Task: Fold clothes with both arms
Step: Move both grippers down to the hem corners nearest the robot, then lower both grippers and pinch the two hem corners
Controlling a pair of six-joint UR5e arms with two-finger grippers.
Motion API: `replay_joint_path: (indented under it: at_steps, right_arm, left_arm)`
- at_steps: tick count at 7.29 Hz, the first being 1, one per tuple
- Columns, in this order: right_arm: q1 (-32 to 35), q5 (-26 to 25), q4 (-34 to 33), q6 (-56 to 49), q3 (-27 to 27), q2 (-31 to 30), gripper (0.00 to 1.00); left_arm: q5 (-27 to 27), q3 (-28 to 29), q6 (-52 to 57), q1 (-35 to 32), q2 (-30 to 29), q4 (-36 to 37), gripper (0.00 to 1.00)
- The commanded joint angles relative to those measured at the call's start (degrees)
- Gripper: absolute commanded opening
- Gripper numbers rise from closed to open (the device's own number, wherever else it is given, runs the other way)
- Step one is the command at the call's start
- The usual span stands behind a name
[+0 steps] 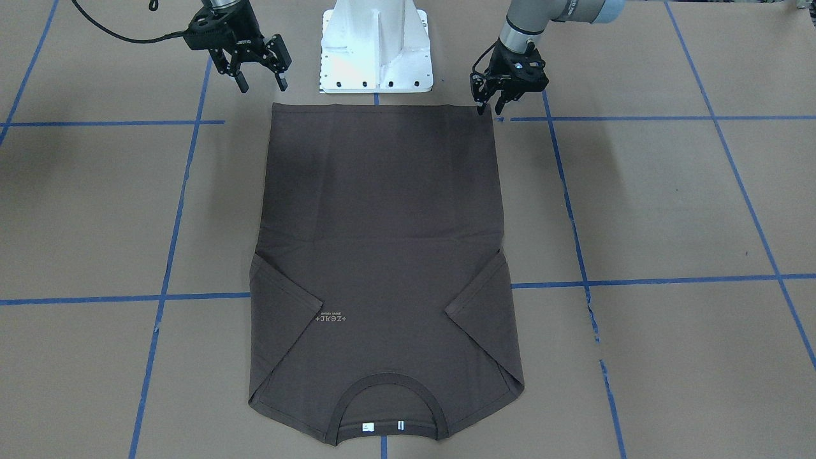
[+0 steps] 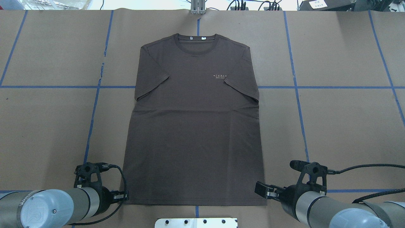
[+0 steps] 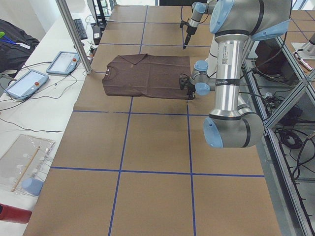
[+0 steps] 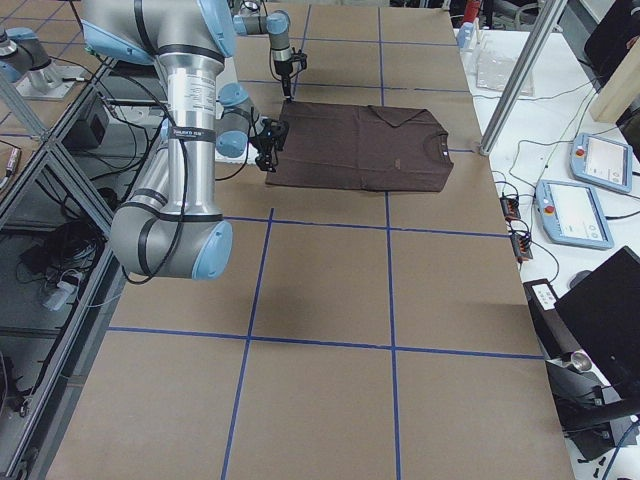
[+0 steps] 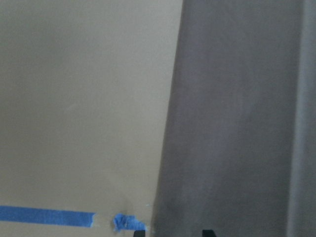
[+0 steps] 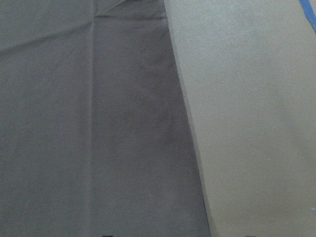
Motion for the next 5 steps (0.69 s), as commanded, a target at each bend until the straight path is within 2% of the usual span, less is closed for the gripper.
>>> replay_joint_path:
  at_steps: [1,5]
  right_arm:
    - [0.0,-0.1,0.0,0.03,0.01,-0.03,0.92]
    - [0.0,-0.1,0.0,0.03,0.27,-0.03,0.92]
  left_arm:
    - [0.26,-0.01,-0.51,0.73,0.12,0.0,0.49]
    - [0.26,0.08,-0.52,0.82,0.04,0.0,0.45]
